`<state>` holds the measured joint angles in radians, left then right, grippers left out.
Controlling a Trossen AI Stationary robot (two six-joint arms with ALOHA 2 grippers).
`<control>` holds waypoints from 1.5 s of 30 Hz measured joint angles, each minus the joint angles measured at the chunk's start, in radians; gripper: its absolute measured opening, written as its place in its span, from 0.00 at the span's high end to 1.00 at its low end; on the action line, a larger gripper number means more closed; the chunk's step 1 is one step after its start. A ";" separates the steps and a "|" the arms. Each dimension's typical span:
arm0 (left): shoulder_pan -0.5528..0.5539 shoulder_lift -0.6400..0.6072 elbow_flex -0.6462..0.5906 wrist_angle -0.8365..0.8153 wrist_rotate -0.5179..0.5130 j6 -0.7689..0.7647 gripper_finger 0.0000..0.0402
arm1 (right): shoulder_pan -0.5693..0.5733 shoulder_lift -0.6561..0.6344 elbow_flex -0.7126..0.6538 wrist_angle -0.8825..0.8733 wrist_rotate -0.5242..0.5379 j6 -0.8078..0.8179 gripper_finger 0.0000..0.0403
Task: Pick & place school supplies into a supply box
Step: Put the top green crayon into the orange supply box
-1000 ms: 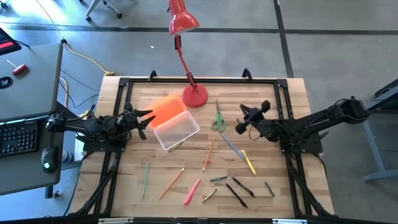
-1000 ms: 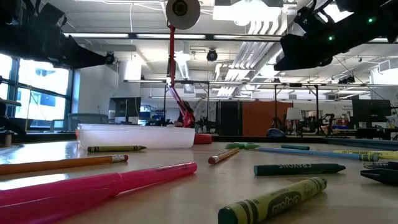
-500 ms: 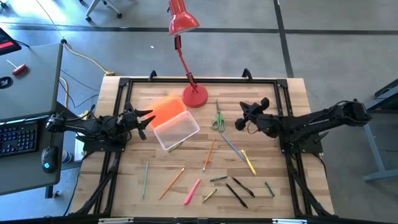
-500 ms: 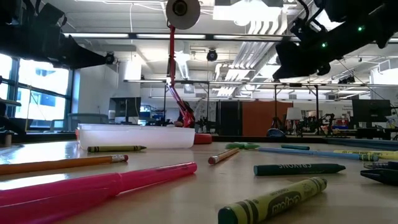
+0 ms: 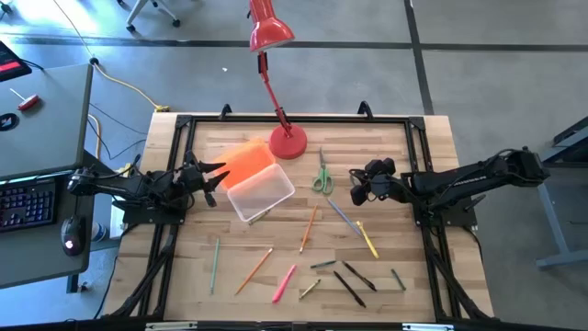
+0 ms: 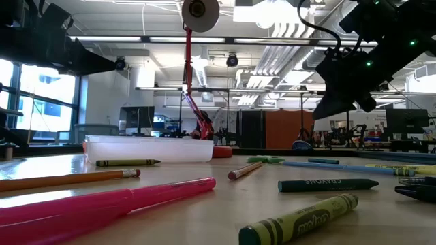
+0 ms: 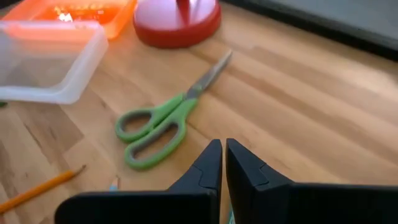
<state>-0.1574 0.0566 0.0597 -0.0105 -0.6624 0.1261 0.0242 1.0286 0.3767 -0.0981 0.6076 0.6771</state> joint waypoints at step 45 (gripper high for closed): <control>0.000 0.000 0.000 0.000 0.000 0.000 0.59 | -0.006 0.113 0.000 -0.055 -0.174 -0.028 1.00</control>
<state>-0.1574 0.0566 0.0597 -0.0104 -0.6621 0.1257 0.0185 1.1416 0.3767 -0.1527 0.4337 0.6487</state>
